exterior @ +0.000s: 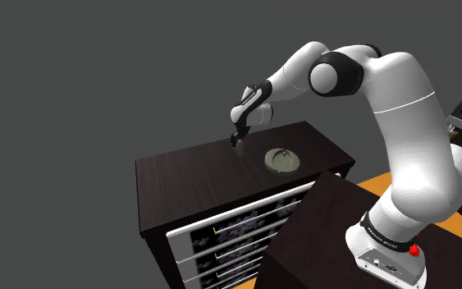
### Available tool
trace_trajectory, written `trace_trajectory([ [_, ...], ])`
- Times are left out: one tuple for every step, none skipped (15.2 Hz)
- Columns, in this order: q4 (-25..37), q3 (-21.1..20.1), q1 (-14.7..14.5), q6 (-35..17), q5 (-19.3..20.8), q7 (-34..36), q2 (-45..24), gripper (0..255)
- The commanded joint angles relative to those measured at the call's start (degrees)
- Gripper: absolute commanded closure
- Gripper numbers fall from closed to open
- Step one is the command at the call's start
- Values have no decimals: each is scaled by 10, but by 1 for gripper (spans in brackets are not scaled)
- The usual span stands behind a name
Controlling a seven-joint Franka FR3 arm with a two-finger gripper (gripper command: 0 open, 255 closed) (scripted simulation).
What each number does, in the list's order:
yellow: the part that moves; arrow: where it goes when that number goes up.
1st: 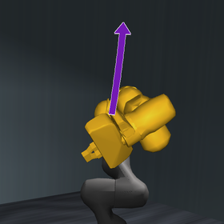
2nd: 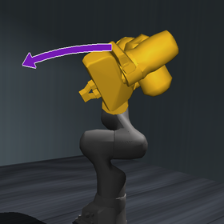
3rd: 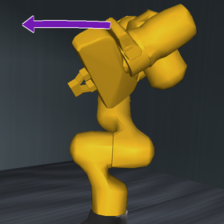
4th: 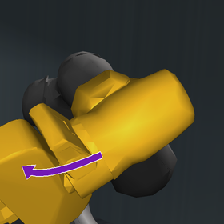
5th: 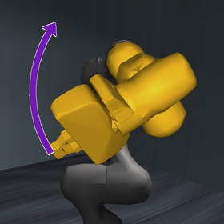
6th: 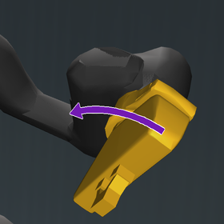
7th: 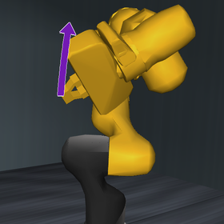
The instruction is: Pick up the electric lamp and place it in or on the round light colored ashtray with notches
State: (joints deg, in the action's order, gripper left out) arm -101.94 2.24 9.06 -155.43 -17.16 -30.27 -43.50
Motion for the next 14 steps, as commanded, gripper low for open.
trace_trajectory([
  [-8,3,-3,8,2,3,16,255],
  [-10,4,-4,12,3,5,22,255],
  [-12,6,-5,17,4,6,29,255],
  [-14,7,-5,21,5,7,35,255],
  [-16,8,-6,26,6,9,41,255],
  [-17,10,-7,30,7,10,48,255],
  [-19,11,-8,35,9,12,54,255],
  [-20,12,-9,40,10,13,60,255],
  [-21,14,-10,45,11,15,66,255],
  [-23,15,-11,49,12,16,72,255],
  [-24,16,-12,54,14,18,77,255],
  [-24,17,-13,59,15,19,83,255],
  [-46,16,-4,53,12,7,97,255],
  [-67,15,5,47,8,-6,111,255],
])
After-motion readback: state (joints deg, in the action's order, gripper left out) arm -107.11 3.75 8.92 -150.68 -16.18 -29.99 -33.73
